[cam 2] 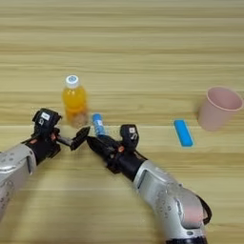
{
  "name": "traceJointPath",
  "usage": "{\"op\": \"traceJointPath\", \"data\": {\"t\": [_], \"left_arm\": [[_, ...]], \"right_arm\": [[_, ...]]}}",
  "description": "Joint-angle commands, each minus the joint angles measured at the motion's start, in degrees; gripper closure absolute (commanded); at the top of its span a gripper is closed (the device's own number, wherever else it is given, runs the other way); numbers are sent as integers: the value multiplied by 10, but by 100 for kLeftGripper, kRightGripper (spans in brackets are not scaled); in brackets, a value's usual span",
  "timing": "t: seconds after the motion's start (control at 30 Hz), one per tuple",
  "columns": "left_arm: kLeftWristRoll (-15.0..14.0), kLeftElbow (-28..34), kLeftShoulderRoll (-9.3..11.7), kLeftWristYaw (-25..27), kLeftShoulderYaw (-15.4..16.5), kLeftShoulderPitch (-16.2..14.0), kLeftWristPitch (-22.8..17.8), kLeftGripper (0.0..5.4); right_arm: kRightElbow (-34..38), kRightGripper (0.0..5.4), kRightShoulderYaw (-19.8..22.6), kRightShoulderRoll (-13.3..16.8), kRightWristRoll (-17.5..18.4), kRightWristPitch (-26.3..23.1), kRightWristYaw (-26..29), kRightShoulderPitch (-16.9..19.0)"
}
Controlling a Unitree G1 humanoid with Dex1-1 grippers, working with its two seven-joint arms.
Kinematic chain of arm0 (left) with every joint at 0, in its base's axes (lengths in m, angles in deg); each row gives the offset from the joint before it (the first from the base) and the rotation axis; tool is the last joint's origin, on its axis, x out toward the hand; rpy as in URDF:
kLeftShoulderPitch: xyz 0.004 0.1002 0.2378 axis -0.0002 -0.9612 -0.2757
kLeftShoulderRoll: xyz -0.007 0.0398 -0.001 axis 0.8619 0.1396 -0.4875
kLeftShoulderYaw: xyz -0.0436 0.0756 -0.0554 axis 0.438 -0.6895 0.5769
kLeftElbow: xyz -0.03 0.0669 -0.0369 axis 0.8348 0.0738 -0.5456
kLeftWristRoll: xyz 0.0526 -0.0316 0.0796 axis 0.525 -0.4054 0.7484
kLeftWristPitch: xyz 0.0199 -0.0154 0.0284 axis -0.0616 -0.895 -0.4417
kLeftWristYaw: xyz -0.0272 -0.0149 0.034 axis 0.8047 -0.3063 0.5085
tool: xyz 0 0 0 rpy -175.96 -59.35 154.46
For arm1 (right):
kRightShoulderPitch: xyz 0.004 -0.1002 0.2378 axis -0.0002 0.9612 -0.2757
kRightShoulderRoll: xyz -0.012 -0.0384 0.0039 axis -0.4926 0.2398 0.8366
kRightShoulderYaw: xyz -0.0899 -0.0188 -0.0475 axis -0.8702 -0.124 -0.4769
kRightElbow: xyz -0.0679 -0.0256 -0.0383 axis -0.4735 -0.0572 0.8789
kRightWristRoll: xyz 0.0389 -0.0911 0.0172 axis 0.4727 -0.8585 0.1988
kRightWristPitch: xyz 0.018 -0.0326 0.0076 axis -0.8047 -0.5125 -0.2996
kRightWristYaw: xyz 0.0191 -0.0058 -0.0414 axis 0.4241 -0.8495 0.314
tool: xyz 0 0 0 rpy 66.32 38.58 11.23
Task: Move the objects on the table
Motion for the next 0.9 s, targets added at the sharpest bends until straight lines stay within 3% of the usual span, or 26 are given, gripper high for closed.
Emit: {"op": "traceJointPath", "data": {"t": [0.03,0.2,0.33,0.7,0.9], "left_arm": [[5,-13,1,-2,-4,0,-6,0],[5,-19,2,-2,-5,1,-2,0],[6,-21,1,-2,-5,2,0,0],[9,-27,-1,-4,-5,1,6,0],[11,-30,-2,-5,-4,2,8,0]], "right_arm": [[39,256,-16,1,12,26,27,2],[57,207,-15,4,6,59,35,7],[26,157,10,2,-27,104,4,-10],[-114,36,43,24,-217,281,-111,-53],[-162,2,41,31,-265,309,-136,-62]]}}
